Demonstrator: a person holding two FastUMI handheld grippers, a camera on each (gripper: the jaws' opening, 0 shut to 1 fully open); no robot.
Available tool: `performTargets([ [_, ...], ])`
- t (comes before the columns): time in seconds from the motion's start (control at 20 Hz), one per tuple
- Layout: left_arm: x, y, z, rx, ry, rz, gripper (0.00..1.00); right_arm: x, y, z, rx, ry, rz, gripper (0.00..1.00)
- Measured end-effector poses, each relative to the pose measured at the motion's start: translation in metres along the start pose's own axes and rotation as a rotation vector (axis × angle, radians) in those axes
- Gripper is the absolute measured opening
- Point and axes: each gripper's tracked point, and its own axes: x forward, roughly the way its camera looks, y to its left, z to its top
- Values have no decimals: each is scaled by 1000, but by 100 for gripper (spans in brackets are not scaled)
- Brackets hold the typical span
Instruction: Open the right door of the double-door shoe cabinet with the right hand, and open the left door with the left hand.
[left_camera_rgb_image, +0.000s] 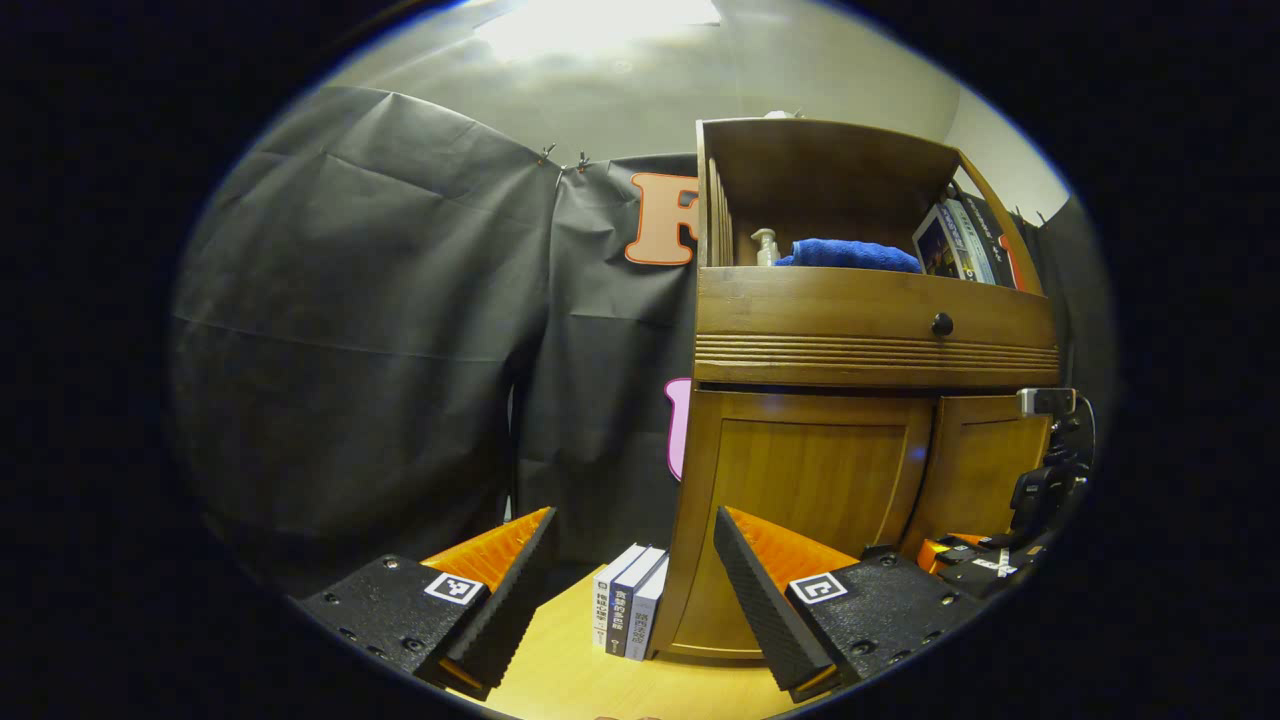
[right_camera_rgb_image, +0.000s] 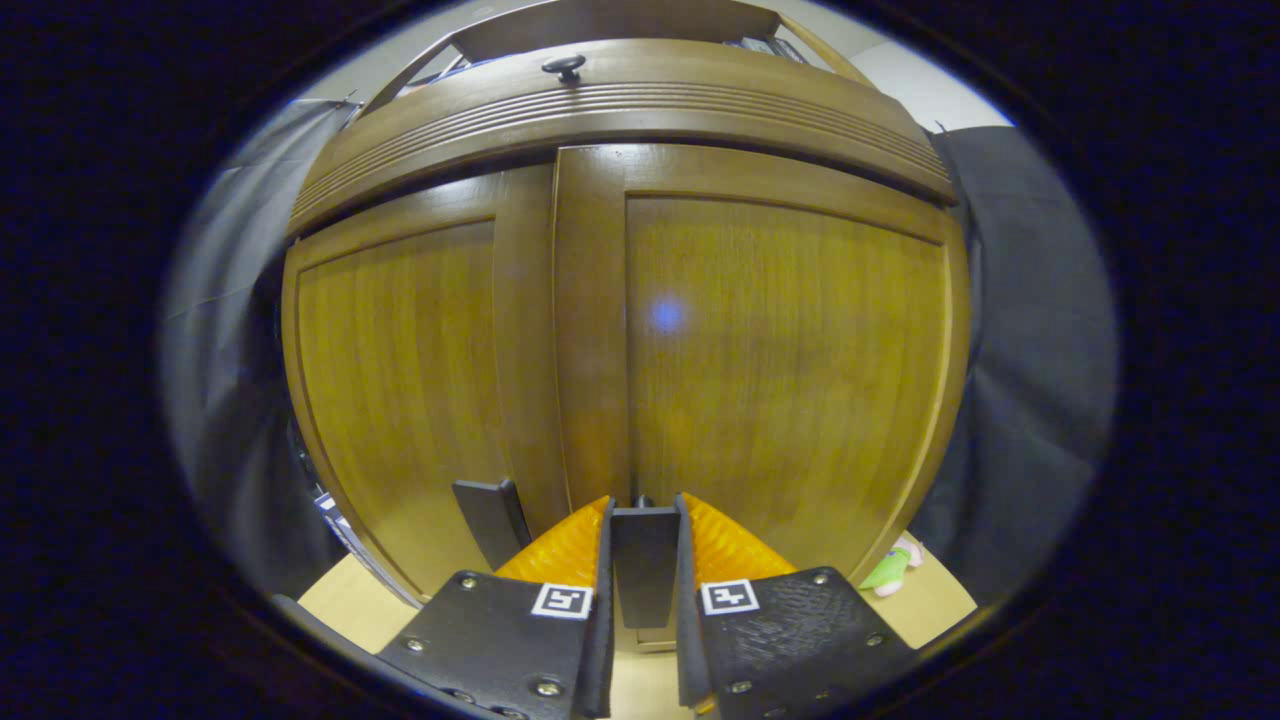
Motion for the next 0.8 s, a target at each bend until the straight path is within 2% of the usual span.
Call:
performTargets([
  [0.25,-3,-20,-2,-14,8,-68,92,-14,-6,0,8,6,-11,25],
  [0.5,-8,-47,2,25,-7,-151,92,-32,-13,-4,14,4,-22,25],
  [0.55,-9,-53,3,25,-11,-172,95,-36,-15,-4,18,4,-21,25],
  [0.75,-15,-79,1,28,-8,-253,95,-53,-24,-6,29,2,-23,25],
  [0.8,-16,-86,-1,30,-4,-271,92,-58,-25,-7,33,0,-24,25],
])
